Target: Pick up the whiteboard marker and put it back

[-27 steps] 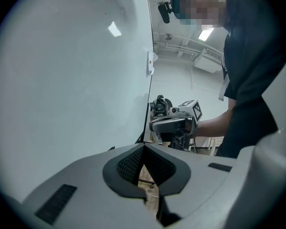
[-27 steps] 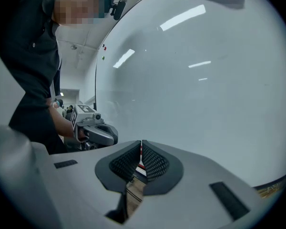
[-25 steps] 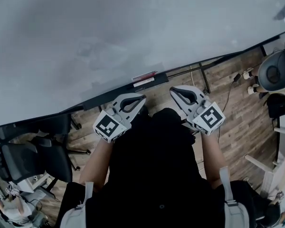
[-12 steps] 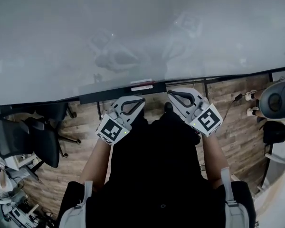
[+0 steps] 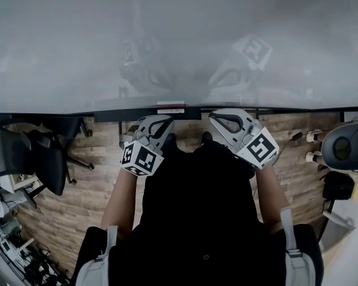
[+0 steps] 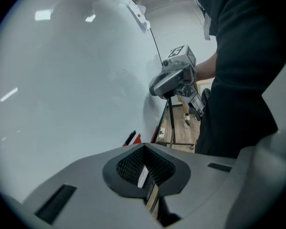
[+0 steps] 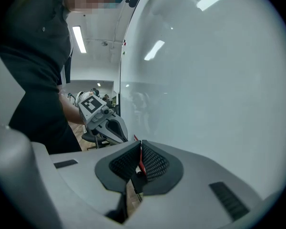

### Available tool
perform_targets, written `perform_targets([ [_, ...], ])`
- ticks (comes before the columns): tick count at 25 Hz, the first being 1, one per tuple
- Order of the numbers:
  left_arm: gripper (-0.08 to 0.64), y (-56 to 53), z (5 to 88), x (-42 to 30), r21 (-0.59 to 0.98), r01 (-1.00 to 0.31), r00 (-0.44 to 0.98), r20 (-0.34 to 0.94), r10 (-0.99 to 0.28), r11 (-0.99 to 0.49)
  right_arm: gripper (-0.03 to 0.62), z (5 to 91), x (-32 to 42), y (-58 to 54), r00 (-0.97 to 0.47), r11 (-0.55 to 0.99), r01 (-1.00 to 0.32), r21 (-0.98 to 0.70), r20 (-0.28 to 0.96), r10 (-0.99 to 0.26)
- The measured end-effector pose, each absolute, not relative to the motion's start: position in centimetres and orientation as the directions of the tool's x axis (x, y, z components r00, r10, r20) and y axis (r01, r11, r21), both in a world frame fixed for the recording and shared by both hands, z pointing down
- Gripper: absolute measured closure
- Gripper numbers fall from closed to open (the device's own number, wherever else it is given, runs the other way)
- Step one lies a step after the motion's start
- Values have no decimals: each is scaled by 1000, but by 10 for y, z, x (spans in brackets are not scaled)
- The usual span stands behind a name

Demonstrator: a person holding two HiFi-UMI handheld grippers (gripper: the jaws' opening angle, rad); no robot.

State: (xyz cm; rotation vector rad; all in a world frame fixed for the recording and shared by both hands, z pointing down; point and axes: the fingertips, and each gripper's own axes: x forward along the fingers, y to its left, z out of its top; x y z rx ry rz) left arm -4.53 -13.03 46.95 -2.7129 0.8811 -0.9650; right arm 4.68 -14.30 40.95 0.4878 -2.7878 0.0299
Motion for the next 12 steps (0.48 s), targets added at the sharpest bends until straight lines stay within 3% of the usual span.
perform_targets([
  [12,548,-142,503,-51,-392,-429,458,683,-570,-814,572,410,49,-148,-907,952,-304,20,300,-296],
])
